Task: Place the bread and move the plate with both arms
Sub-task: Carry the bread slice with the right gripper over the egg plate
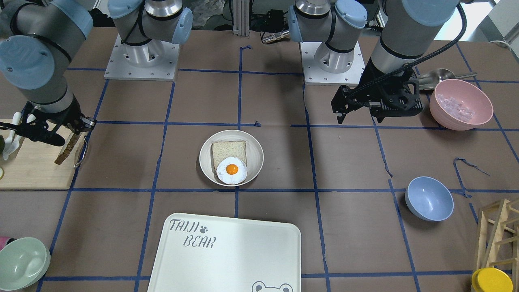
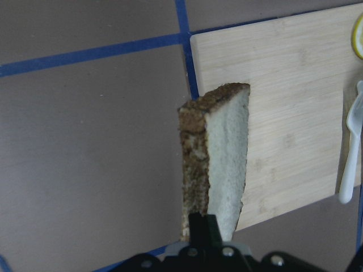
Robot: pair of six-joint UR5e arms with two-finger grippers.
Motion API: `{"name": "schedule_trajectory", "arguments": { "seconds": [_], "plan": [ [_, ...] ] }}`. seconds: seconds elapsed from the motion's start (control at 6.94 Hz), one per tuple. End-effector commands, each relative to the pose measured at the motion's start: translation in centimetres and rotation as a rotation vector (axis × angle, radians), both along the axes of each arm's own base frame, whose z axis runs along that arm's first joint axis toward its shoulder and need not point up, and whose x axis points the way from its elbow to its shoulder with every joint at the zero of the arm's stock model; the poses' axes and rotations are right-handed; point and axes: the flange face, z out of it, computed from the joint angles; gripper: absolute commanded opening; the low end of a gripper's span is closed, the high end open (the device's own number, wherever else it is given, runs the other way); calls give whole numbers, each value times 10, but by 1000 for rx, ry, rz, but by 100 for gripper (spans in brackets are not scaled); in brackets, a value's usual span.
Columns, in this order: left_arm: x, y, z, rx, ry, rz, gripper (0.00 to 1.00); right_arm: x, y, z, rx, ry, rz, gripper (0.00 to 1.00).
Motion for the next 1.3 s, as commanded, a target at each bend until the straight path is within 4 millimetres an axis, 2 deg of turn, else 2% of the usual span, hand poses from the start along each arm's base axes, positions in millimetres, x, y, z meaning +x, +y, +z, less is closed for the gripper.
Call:
{"name": "schedule_trajectory", "arguments": {
  "seconds": [0.0, 0.14, 0.29, 0.43, 0.58, 0.86, 1.01, 1.15],
  "plan": [
    [0, -1, -1, 0, 0, 2, 100, 121, -4, 52, -49, -35, -48, 0],
    [0, -1, -1, 2, 0, 1, 100, 189, 2, 65, -101, -41, -51, 0],
    [0, -1, -1, 0, 2, 1, 100, 252, 8, 47, -90, -49, -30, 0],
    [0, 0, 1, -1, 0, 1, 100, 306, 17, 25, -118, -57, 38, 0],
    [1, 0, 0, -1, 0, 2, 100, 330, 23, 9, -123, -61, 85, 0],
    [1, -1, 0, -1, 2, 2, 100, 338, 26, 0, -110, -53, 119, 0],
    [1, 0, 1, -1, 2, 2, 100, 355, 31, -6, -131, -62, 139, 0],
    [1, -1, 0, -1, 2, 2, 100, 370, 32, -26, -122, -57, 161, 0]
  ]
}}
